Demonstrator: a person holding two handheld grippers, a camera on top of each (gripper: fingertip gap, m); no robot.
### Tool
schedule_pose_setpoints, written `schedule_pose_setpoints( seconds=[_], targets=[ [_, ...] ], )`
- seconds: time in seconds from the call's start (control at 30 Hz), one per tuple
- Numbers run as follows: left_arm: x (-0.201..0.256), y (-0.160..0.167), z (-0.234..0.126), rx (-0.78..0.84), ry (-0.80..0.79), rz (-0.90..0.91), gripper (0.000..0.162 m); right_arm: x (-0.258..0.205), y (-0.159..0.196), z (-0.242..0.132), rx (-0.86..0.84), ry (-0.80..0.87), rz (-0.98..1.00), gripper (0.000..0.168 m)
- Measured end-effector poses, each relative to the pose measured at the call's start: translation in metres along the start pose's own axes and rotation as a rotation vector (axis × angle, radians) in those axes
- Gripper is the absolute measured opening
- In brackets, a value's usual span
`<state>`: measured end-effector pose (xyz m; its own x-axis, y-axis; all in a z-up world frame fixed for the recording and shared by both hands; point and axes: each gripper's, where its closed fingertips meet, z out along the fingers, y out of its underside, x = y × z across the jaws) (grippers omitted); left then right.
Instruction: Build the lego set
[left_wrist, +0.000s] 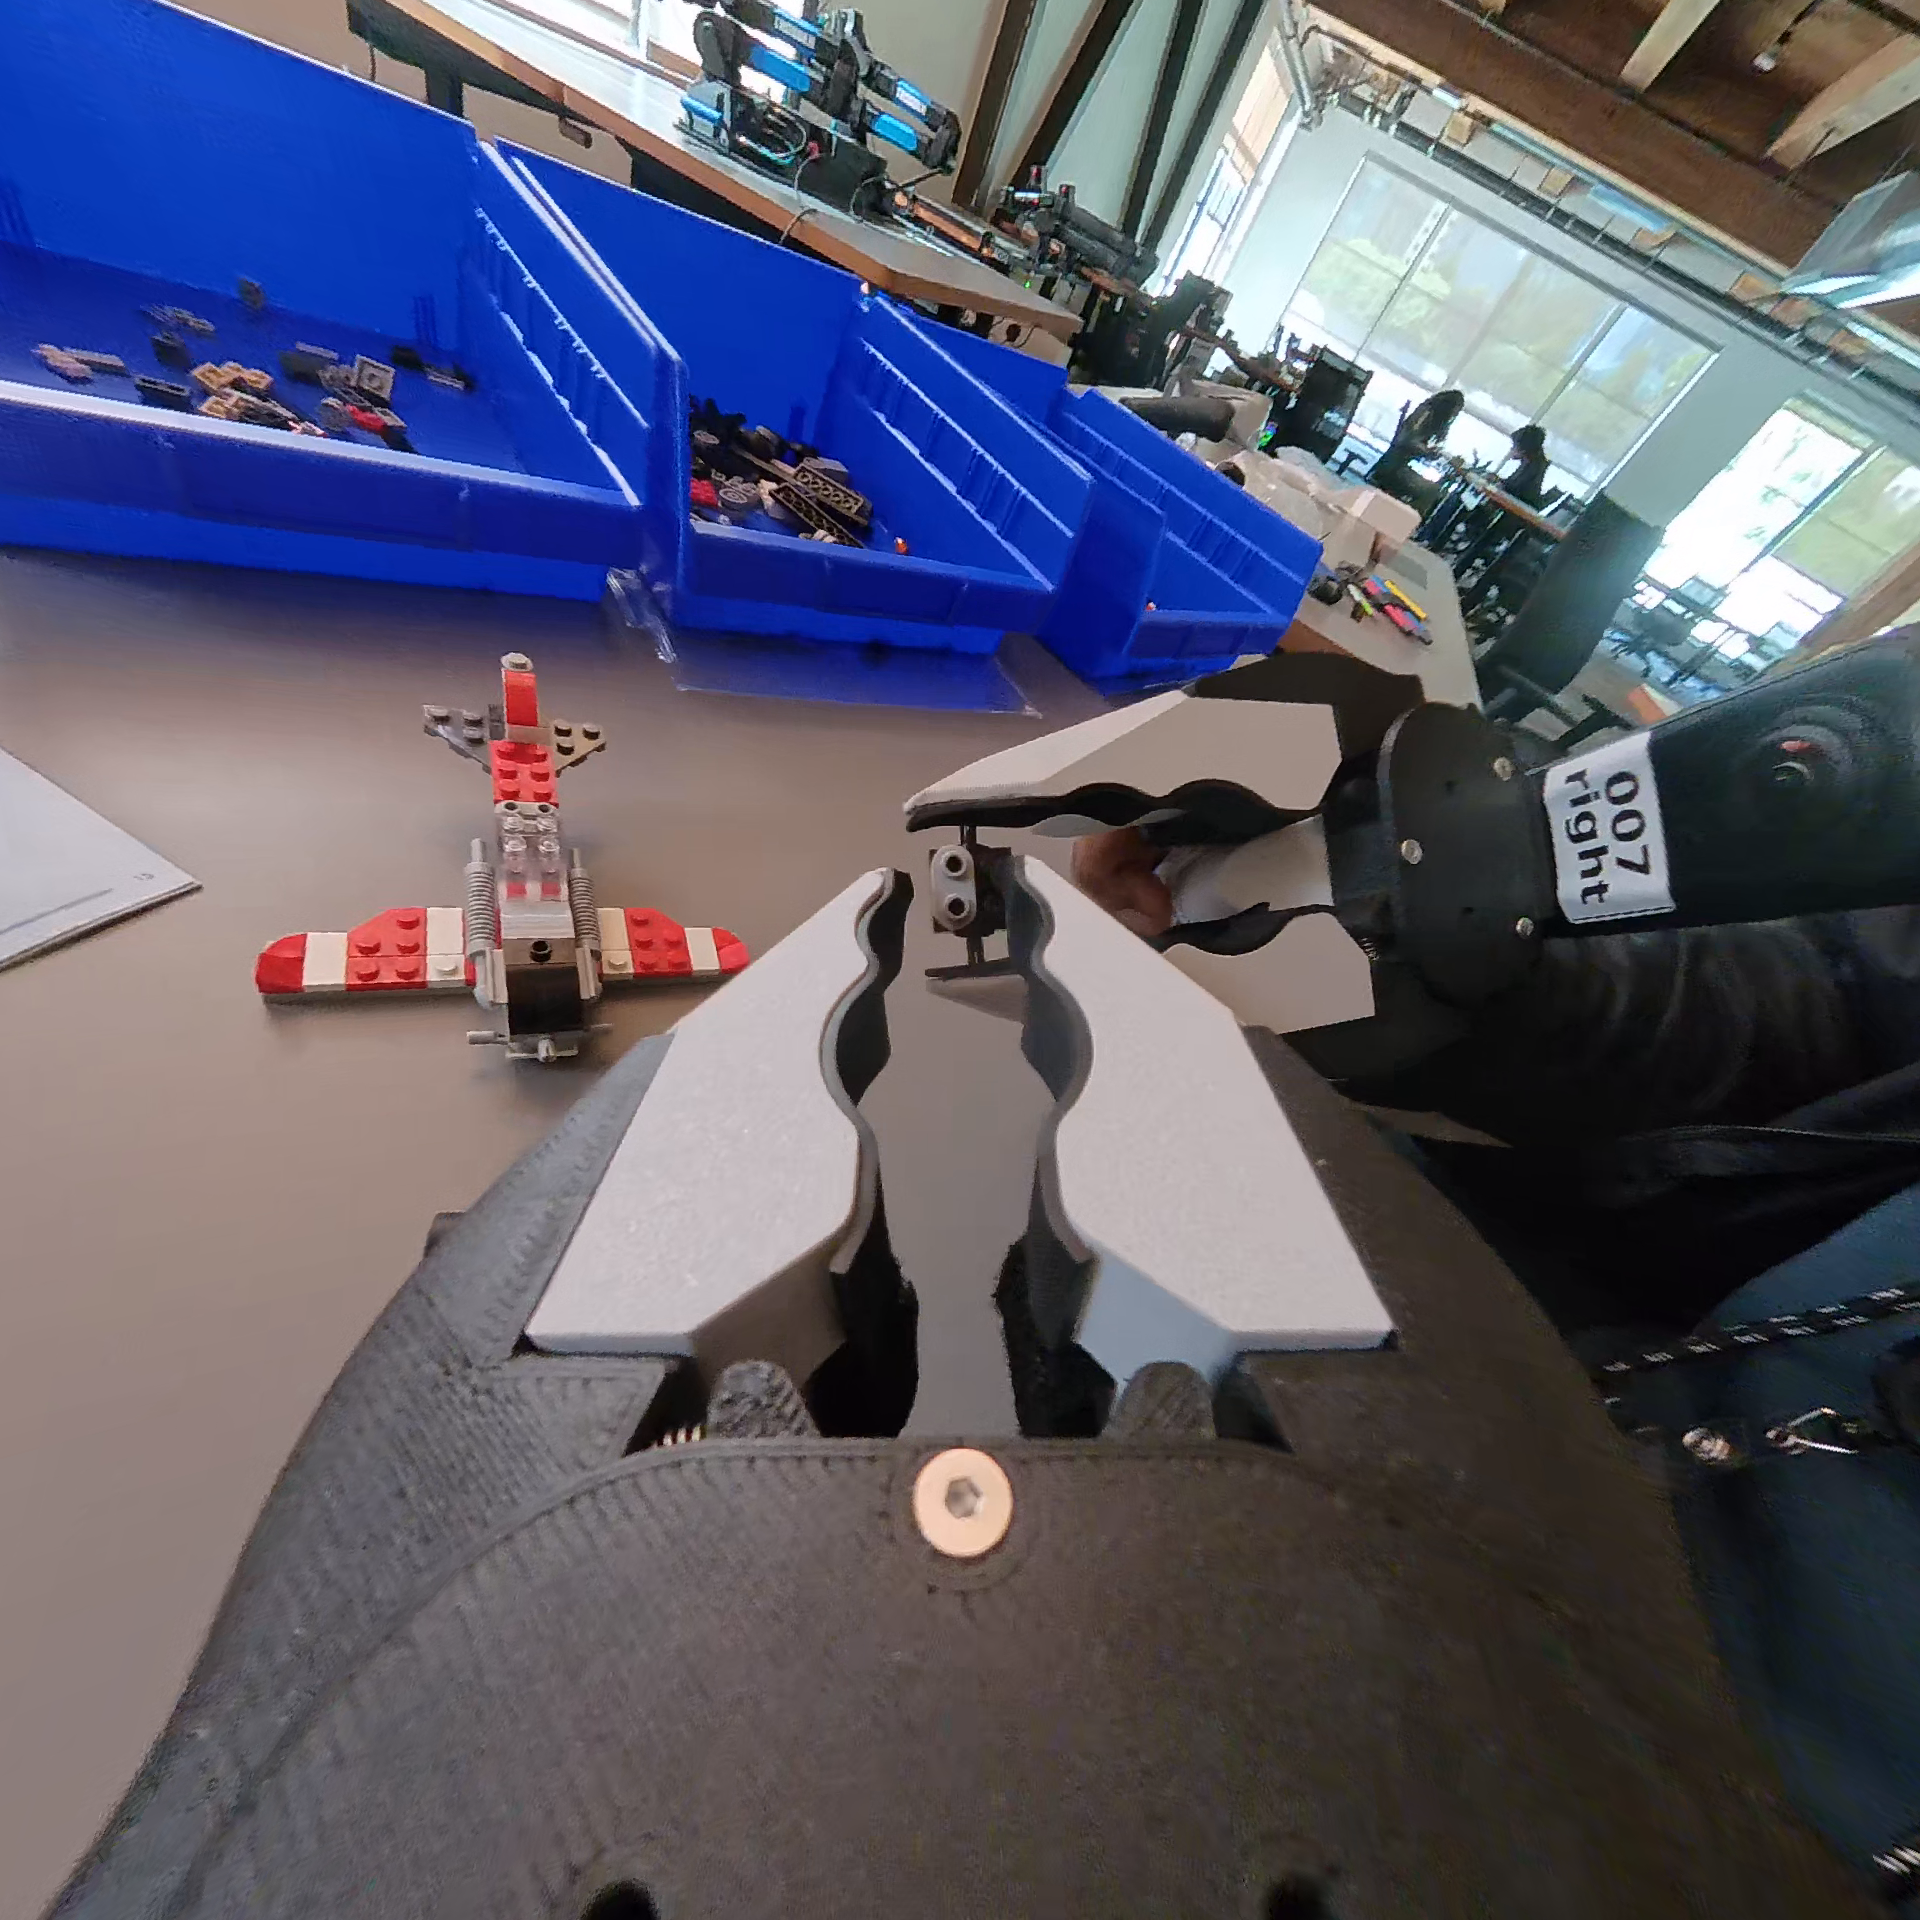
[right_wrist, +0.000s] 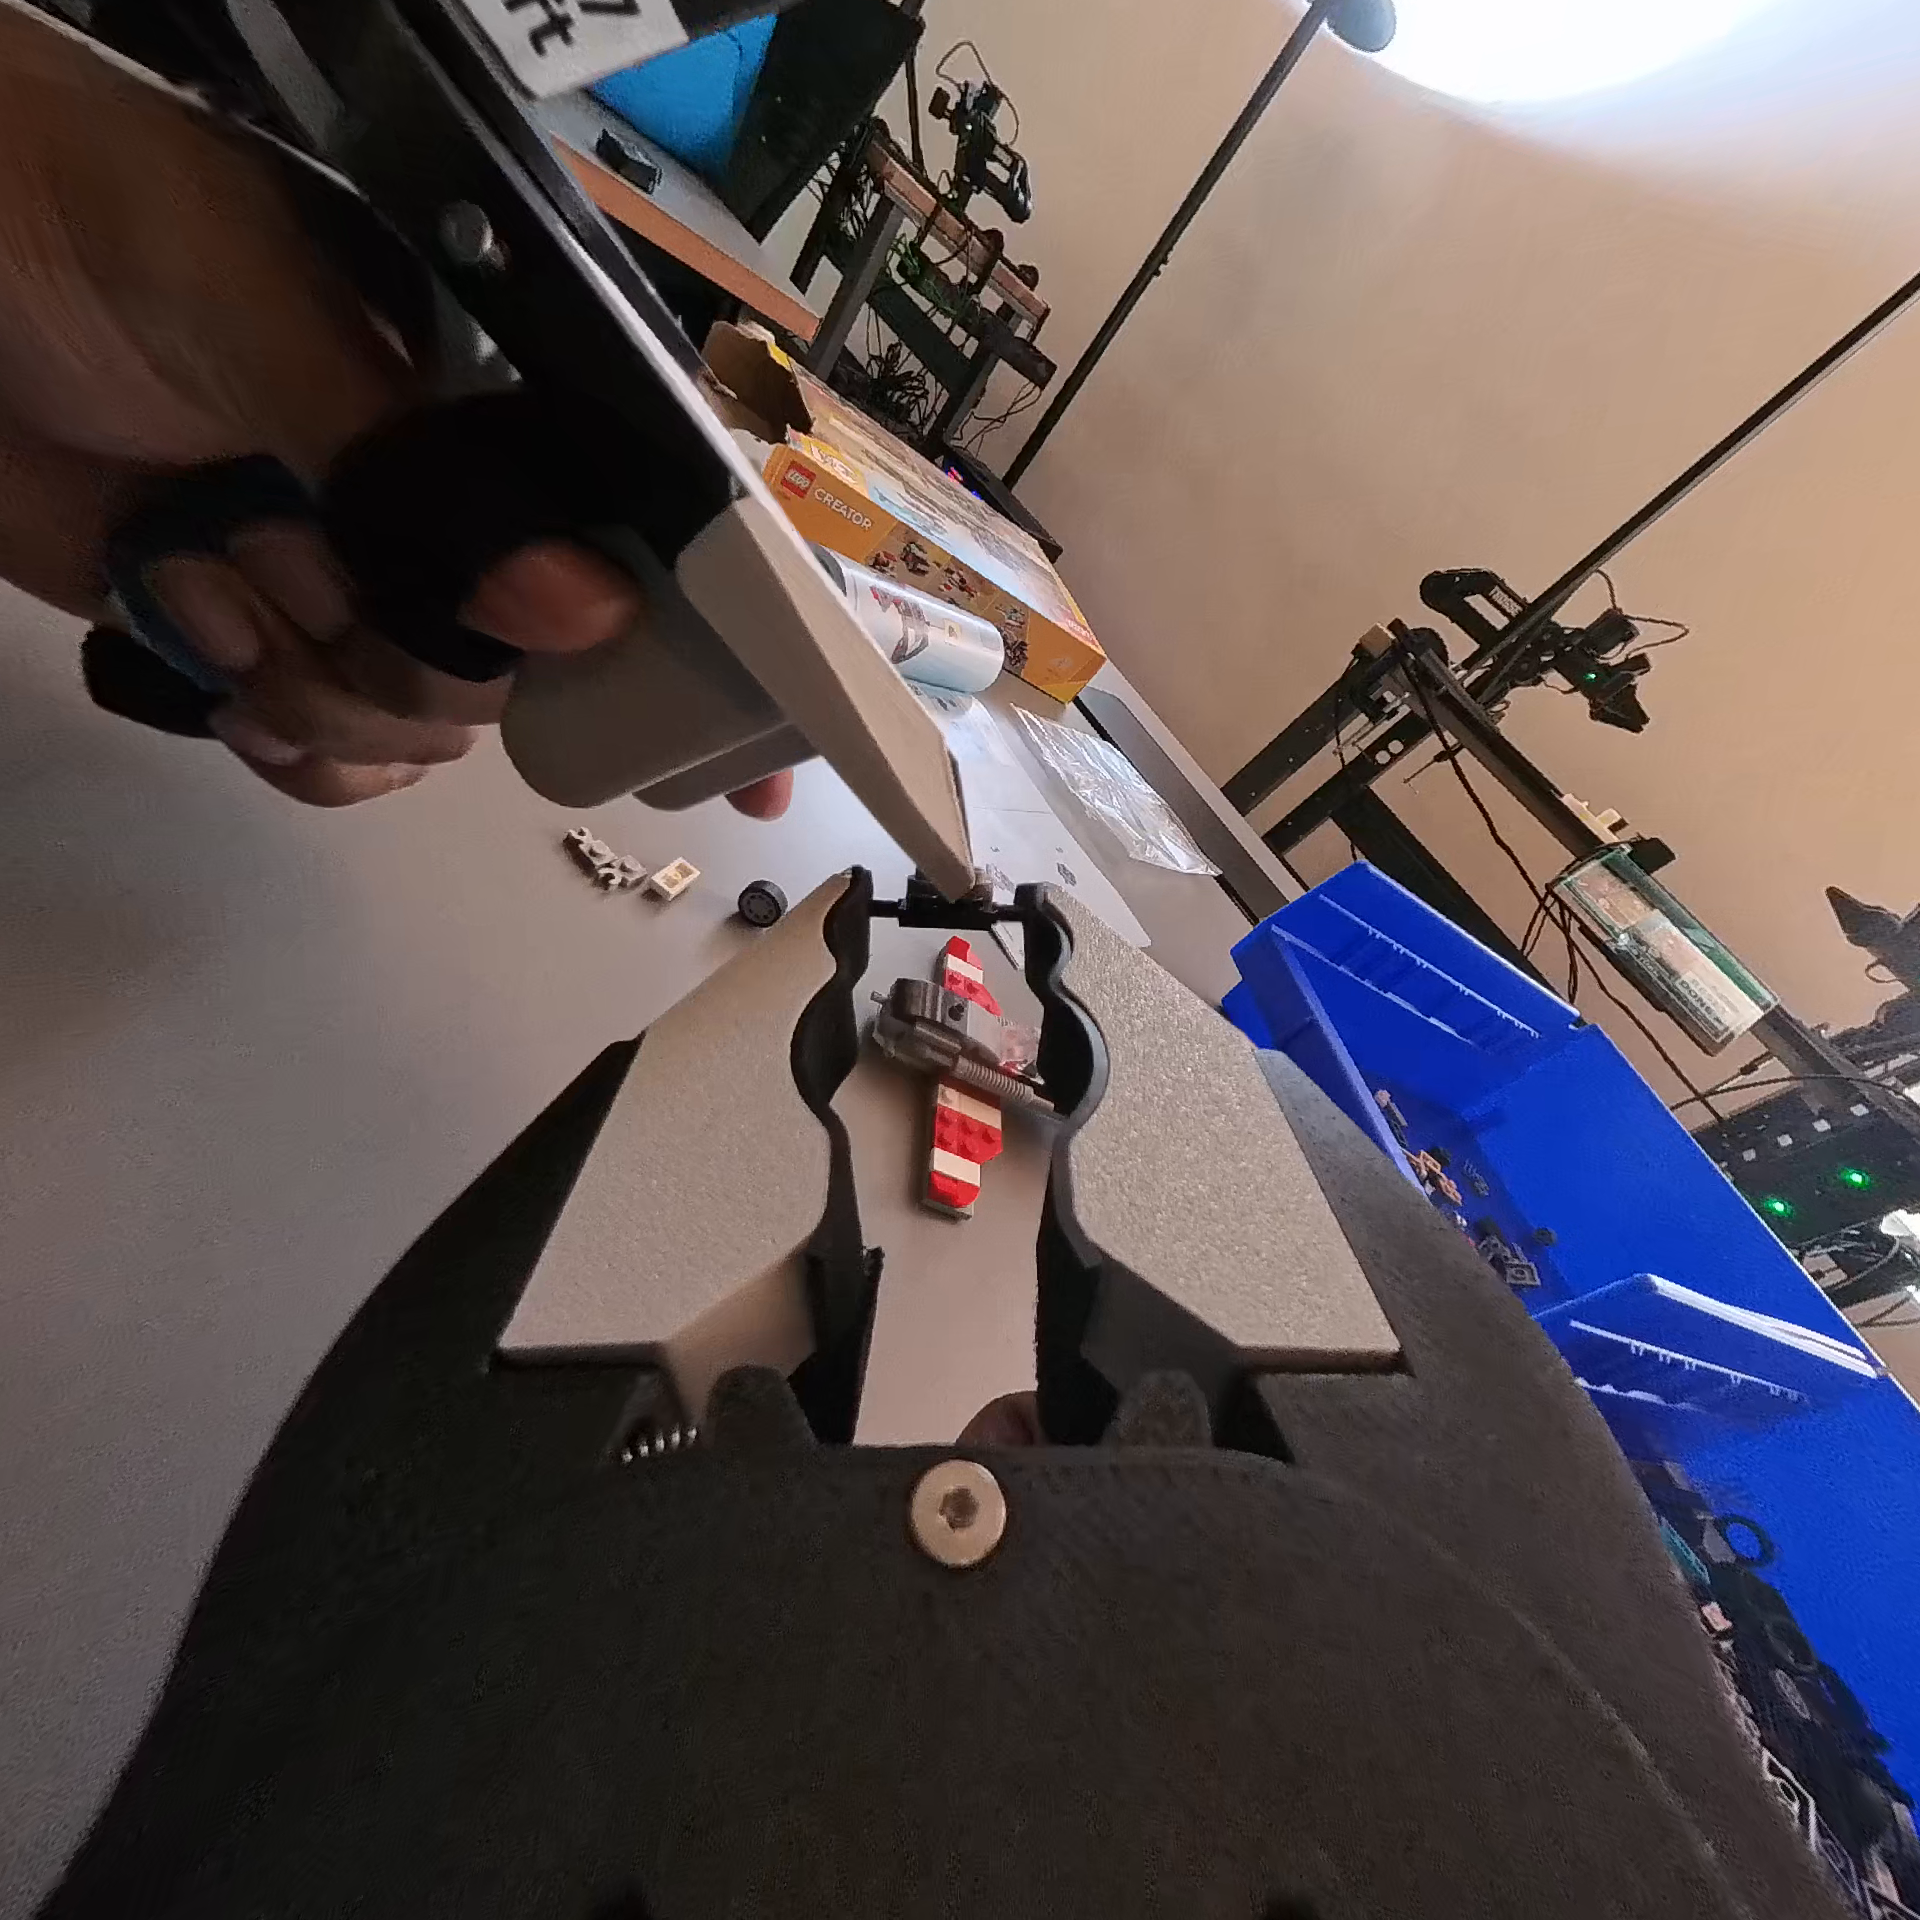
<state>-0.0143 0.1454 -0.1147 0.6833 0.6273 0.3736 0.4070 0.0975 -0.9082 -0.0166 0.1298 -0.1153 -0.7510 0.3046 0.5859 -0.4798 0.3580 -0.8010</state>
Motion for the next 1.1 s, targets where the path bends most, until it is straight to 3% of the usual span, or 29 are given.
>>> schedule_pose_setpoints(
  seconds=[0.13, 0.43, 0.87, 1.1],
  targets=[
    [0.0018, -0.0022, -0.0016, 0.017, 0.031, -0.034, 0.009, -0.0003, -0.0031, -0.0012, 0.017, -0.003, -0.003, 0.03],
    [-0.0019, -0.0021, -0.001, 0.004, -0.034, 0.037, 0.008, 0.0005, -0.0024, -0.0005, 0.007, 0.007, -0.012, 0.03],
    [-0.0047, -0.0063, -0.0014, 0.093, 0.064, -0.296, 0.006, 0.0032, -0.0028, 0.0005, 0.006, 0.027, 0.03, 0.03],
    [-0.0003, -0.0074, -0.0025, 0.077, 0.094, -0.261, 0.007, 0.0031, -0.0051, -0.0013, 0.021, 0.027, 0.018, 0.03]
  ],
)
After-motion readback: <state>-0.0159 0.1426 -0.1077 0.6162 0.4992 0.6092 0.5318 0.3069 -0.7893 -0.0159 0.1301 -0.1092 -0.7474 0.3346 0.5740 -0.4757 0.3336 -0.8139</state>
